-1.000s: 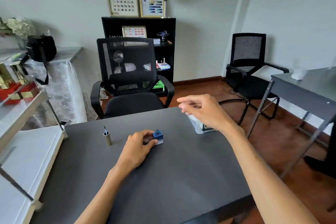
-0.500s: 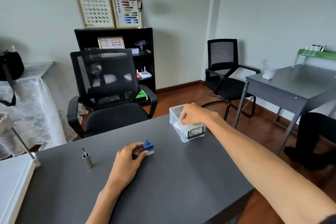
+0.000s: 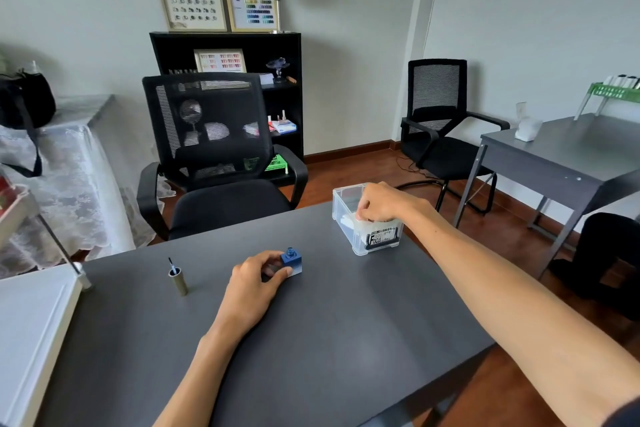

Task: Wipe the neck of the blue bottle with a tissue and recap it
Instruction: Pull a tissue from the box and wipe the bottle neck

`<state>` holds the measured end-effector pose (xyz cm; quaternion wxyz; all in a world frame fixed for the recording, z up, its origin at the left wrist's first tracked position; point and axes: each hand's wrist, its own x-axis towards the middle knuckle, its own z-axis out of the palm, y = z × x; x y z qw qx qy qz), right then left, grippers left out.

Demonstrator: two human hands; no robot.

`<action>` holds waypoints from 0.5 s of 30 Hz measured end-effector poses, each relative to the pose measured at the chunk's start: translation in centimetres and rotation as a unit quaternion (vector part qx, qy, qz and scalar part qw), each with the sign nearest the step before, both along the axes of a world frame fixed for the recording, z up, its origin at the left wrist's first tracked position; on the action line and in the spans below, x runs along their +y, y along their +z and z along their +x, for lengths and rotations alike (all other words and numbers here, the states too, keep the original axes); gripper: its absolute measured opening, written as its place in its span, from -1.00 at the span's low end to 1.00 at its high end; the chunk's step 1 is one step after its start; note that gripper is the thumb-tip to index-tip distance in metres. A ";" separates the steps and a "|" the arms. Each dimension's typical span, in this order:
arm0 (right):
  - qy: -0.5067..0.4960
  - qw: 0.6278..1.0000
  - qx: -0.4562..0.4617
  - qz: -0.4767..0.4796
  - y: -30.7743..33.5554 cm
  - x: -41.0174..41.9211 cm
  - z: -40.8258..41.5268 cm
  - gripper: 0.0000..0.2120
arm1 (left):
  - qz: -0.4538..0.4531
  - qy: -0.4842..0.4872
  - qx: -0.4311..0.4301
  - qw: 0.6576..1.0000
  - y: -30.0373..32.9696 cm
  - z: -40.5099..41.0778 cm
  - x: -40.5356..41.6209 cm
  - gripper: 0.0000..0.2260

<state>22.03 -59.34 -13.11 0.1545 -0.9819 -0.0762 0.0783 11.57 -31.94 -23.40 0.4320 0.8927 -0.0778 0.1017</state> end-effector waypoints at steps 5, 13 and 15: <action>0.003 1.000 -0.005 -0.012 0.2 0.2 -0.2 -0.71 | 0.003 -0.003 0.003 1.000 0.2 -0.2 0.0 -0.83; -0.046 0.980 -0.144 0.128 1.9 -1.1 1.2 -0.78 | 0.005 0.000 0.012 1.000 0.3 -0.1 0.0 -0.81; -0.041 0.975 -0.193 0.103 1.8 -1.4 1.4 -0.78 | 0.006 0.000 0.014 1.000 0.3 -0.1 -0.1 -0.80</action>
